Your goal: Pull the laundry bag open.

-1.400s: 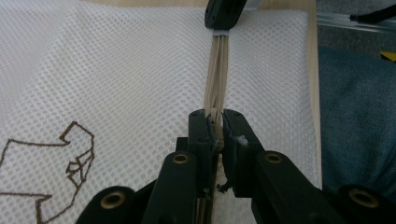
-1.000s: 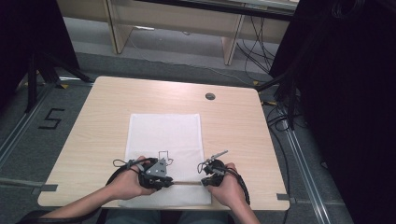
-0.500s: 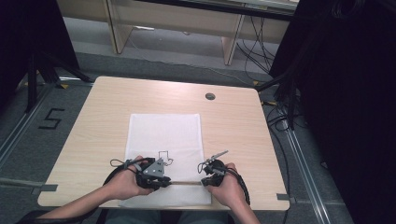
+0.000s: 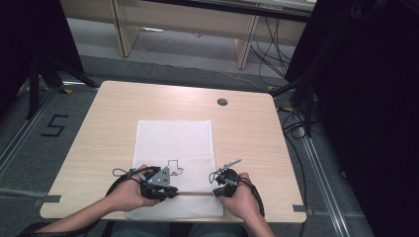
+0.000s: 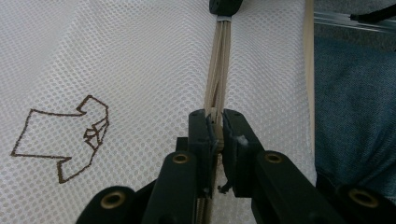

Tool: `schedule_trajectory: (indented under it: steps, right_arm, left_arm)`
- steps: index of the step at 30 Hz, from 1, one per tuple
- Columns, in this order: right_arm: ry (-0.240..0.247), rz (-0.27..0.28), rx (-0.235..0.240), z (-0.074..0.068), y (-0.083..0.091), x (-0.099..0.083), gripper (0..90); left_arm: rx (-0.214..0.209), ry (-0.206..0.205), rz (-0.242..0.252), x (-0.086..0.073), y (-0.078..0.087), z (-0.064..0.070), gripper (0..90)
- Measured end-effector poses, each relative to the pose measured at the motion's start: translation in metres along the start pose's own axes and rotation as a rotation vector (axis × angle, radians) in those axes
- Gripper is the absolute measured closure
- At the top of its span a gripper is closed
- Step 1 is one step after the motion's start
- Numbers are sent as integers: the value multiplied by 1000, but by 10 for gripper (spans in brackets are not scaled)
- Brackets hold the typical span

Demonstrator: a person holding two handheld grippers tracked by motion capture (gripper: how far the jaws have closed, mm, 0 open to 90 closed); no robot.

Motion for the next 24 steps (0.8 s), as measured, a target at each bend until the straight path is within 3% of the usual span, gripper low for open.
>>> schedule_trajectory:
  steps: [5,17,19,24]
  right_arm:
    - [1,-1,-6,0,0,0,900]
    - [-12,-5,-6,0,0,0,900]
    - [-11,-4,-5,0,0,0,900]
    - [-12,-3,-3,0,0,0,900]
  left_arm:
    - [4,-13,-12,-1,1,0,820]
    - [-6,17,7,-5,4,0,820]
    - [1,2,-6,-6,5,-1,819]
    - [-2,7,-4,-6,6,0,819]
Point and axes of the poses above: each handheld gripper's, and its own axes: y roughly backward along the jaws, x roughly out of its top, z roughly to its right, the point moved 9 cm from there along -y, roughly forward along the jaws, and after that the axes turned 12 degrees about -y, right-handed, at the moved point
